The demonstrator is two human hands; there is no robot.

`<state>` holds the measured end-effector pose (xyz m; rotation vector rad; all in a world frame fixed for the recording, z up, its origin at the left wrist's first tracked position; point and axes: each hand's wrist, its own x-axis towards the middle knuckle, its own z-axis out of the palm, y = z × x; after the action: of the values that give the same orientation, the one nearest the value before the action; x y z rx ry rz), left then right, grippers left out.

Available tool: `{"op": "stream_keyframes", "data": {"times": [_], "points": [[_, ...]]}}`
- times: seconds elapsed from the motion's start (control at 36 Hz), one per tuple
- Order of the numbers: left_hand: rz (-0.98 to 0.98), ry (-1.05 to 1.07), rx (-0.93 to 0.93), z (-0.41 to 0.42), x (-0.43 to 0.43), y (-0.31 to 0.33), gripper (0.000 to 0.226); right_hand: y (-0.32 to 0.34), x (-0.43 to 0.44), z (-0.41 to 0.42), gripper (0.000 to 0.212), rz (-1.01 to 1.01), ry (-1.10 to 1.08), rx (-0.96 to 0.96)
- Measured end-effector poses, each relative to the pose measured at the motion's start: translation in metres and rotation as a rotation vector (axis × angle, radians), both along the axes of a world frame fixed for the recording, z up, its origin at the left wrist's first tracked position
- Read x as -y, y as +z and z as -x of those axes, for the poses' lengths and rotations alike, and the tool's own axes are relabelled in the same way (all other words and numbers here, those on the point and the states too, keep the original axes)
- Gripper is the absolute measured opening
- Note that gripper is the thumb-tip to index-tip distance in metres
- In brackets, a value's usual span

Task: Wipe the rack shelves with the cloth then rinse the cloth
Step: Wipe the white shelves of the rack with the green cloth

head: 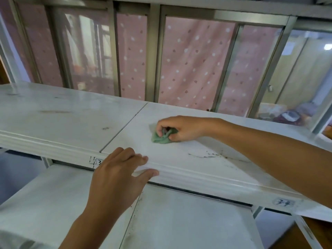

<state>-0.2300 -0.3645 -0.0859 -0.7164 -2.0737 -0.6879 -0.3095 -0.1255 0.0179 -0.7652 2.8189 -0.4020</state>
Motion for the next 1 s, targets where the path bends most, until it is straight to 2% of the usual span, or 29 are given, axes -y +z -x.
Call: {"op": "stream_keyframes", "data": {"times": [0.17,0.33,0.42,0.5,0.58,0.67,0.78,0.89,1.0], "points": [[0.018,0.023,0.060,-0.004,0.000,0.003,0.037,0.004,-0.019,-0.057,0.030,-0.041,0.064,-0.006],[0.019,0.007,0.021,0.001,0.022,0.005,0.013,0.007,0.003,-0.021,0.032,-0.105,0.006,-0.106],[0.051,0.118,-0.077,0.001,0.030,0.004,0.021,0.009,0.033,0.004,0.034,-0.153,-0.036,-0.142],[0.038,0.181,-0.038,0.003,0.037,0.005,0.030,0.011,0.069,0.015,0.029,-0.183,-0.059,-0.179],[0.042,0.182,-0.002,0.005,0.047,0.006,0.028,0.008,0.106,0.008,0.025,-0.150,-0.051,-0.200],[0.022,0.174,0.005,0.010,0.065,0.007,0.024,0.004,0.134,-0.011,0.009,-0.096,-0.071,-0.204],[-0.019,0.161,0.039,0.018,0.088,0.009,0.014,-0.009,0.160,-0.041,0.027,0.087,-0.183,-0.327],[0.037,0.135,0.023,0.028,0.108,0.006,0.019,-0.026,0.176,-0.057,0.023,0.265,-0.347,-0.420],[0.070,0.073,0.057,0.032,0.116,0.010,0.019,-0.034,0.196,-0.065,0.038,0.286,-0.486,-0.502]]}}
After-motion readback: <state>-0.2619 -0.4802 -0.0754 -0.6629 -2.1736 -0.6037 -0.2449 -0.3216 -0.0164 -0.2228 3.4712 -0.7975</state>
